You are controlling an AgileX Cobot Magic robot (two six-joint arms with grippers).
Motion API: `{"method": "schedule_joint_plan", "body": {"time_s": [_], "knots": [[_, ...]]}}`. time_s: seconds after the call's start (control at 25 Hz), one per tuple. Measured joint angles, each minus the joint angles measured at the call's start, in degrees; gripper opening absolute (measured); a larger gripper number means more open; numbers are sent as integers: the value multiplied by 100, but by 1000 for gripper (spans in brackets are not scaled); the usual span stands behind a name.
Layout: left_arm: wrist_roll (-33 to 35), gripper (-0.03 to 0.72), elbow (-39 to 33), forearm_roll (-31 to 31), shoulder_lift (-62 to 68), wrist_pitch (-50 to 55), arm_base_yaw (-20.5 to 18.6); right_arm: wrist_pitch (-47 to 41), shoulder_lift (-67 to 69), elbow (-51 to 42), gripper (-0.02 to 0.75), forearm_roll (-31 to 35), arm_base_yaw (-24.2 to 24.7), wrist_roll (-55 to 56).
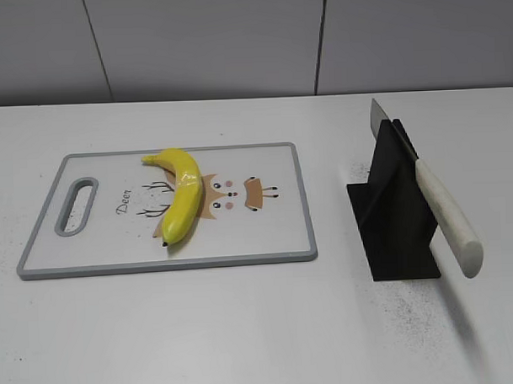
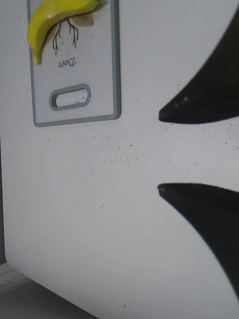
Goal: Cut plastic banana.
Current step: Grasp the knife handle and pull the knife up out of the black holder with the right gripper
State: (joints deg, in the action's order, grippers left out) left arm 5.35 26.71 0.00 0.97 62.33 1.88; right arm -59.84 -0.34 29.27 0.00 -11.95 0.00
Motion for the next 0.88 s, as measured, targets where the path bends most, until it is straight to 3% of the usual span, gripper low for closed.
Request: {"method": "schedule_joint_plan", "body": {"time_s": [0.08, 0.16, 0.24, 0.88], "knots": [[5, 428, 0, 0, 0, 0, 0, 0, 0, 0, 572, 0, 0, 0], [0, 553, 0, 0, 0, 0, 0, 0, 0, 0, 572, 0, 0, 0], [0, 625, 0, 0, 0, 0, 0, 0, 0, 0, 572, 0, 0, 0], [0, 638, 0, 0, 0, 0, 0, 0, 0, 0, 572, 0, 0, 0]]}}
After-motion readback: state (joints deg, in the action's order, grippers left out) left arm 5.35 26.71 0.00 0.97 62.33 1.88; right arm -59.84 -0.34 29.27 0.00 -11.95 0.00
